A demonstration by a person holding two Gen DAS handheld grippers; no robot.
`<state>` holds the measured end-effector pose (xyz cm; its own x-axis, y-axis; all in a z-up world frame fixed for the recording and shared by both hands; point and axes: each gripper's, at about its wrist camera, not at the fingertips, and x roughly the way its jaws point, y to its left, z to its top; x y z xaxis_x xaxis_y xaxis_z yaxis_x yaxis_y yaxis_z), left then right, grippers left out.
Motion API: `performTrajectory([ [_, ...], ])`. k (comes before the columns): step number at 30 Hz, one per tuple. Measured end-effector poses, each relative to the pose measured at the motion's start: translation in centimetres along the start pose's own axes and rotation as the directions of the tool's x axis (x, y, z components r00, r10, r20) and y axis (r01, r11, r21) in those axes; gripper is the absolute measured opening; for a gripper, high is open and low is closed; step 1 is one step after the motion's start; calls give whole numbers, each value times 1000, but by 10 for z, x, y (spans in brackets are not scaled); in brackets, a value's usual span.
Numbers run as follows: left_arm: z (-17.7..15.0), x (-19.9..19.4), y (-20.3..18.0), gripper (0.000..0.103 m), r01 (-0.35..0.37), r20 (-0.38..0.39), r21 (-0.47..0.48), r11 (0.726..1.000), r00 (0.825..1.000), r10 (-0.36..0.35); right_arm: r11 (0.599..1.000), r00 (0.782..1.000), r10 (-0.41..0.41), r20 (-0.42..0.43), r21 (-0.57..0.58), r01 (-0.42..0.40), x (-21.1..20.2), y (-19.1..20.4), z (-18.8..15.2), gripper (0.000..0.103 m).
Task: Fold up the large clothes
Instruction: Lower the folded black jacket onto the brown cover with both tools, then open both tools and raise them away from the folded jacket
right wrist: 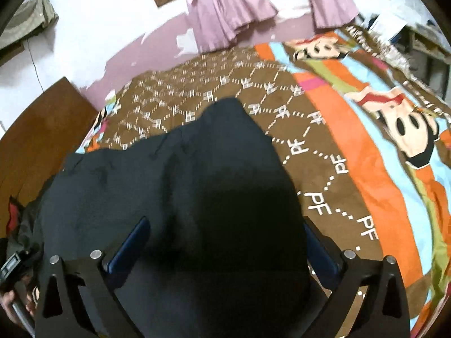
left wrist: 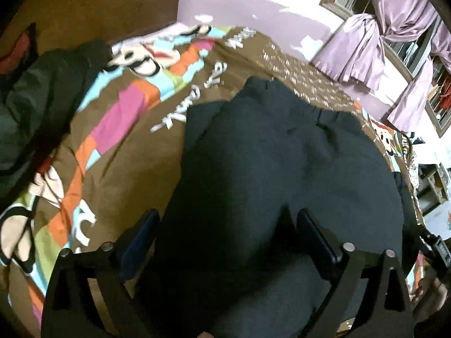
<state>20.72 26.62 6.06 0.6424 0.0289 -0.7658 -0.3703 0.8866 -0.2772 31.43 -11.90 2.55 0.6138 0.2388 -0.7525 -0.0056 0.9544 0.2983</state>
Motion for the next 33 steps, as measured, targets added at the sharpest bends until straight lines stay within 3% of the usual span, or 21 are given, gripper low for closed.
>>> performTrajectory([
  [11, -23, -70, -42, 101, 49, 168, 74, 996, 984, -60, 997, 984, 52, 171, -63, -42, -68, 27, -24, 103],
  [19, -43, -104, -76, 101, 51, 242, 178, 983, 966, -94, 985, 951, 75, 299, -171, -24, -118, 45, -50, 103],
  [29, -81, -147, -97, 101, 30, 354, 310, 950, 924, -145, 974, 906, 99, 410, -226, -4, -172, 48, -93, 103],
  [33, -97, -158, -99, 101, 28, 388, 349, 937, 906, -172, 973, 904, 98, 416, -230, 0, -184, 49, -110, 103],
])
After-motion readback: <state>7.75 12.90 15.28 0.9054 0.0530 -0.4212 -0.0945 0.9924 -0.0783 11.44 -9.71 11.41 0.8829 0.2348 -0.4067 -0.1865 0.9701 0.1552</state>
